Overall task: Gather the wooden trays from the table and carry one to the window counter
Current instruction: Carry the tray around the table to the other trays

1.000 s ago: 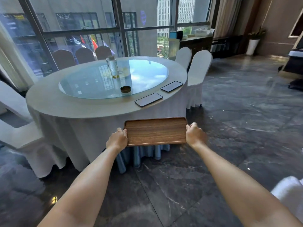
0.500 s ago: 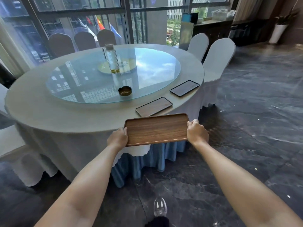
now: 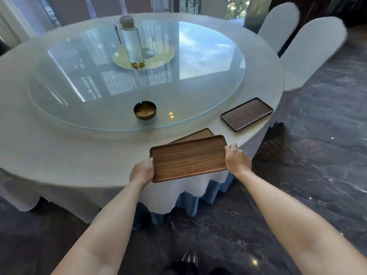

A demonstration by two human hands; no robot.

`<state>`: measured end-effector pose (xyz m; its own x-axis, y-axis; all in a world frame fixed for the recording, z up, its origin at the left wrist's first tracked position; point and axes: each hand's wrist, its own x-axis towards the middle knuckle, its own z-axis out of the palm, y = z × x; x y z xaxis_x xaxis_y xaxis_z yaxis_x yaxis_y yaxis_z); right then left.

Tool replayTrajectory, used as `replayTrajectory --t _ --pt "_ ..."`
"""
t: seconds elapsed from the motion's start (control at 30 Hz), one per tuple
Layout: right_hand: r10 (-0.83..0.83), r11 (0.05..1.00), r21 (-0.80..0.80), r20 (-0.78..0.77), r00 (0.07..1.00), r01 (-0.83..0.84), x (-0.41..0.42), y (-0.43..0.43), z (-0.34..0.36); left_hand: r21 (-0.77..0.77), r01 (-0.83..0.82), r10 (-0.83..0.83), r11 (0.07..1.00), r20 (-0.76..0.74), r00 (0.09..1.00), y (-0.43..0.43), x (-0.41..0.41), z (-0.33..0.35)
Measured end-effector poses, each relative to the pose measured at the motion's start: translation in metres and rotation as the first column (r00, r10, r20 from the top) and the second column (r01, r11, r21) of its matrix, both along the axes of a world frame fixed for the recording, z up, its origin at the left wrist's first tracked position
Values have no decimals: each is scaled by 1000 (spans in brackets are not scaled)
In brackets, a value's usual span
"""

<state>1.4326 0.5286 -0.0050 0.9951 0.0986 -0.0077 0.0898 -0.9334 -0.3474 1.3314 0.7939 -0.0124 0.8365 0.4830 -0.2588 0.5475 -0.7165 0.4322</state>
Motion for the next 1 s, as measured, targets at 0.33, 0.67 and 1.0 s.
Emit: replayTrajectory --t 0.33,0.67,1.0 --pt "240 964 -51 -242 940 -260 105 11 -48 -66 -217 206 974 -139 969 -19 46 -47" --pt "459 859 -64 -339 821 -507 158 16 -69 25 -411 408 911 -200 891 -33 70 -63" --pt "433 865 -83 -376 819 -495 159 21 -69 33 -403 401 915 -208 892 -34 71 -65"
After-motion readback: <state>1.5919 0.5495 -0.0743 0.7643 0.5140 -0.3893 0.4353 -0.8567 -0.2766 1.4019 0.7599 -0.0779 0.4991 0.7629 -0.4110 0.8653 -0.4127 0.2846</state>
